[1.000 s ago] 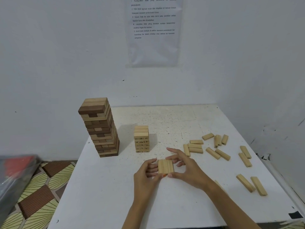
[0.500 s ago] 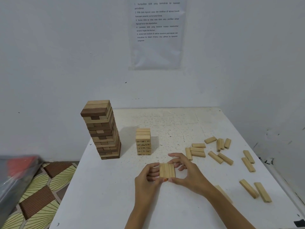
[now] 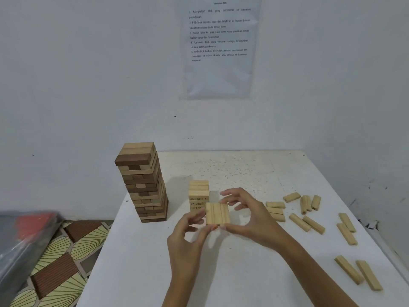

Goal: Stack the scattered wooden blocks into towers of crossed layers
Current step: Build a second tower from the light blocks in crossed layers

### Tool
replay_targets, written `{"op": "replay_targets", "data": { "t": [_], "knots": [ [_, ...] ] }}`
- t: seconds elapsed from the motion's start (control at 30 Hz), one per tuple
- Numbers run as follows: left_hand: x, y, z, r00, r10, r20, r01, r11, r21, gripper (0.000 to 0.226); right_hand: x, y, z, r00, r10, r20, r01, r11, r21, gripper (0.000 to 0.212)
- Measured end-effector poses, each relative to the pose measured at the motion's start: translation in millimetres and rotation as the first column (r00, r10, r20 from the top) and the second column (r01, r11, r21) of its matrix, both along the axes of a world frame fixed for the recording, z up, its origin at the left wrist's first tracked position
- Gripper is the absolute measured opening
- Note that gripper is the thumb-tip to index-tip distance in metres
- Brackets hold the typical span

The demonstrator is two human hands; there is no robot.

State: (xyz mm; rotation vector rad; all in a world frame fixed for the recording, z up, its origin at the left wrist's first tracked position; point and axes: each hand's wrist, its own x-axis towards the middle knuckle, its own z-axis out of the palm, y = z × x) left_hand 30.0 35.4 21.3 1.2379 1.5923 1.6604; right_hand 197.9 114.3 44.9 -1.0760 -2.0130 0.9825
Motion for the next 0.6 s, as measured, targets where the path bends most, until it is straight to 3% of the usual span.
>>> {"op": "replay_targets", "data": {
  "t": [0.4,0.6],
  "knots": [
    [-17,39,20,0.988,0.047,0.150,-0.051,0.998,0.027,0.052,-39,46,19,1.000,0.022,-0.021,-0.022,1.000,0.013,0.061],
    [-20,54,16,0.981,0.062,0.183,-0.057,0.998,-0.033,0.037,-51,65,14,1.000,0.025,-0.008,-0.025,1.000,-0.013,0.062]
  ]
}}
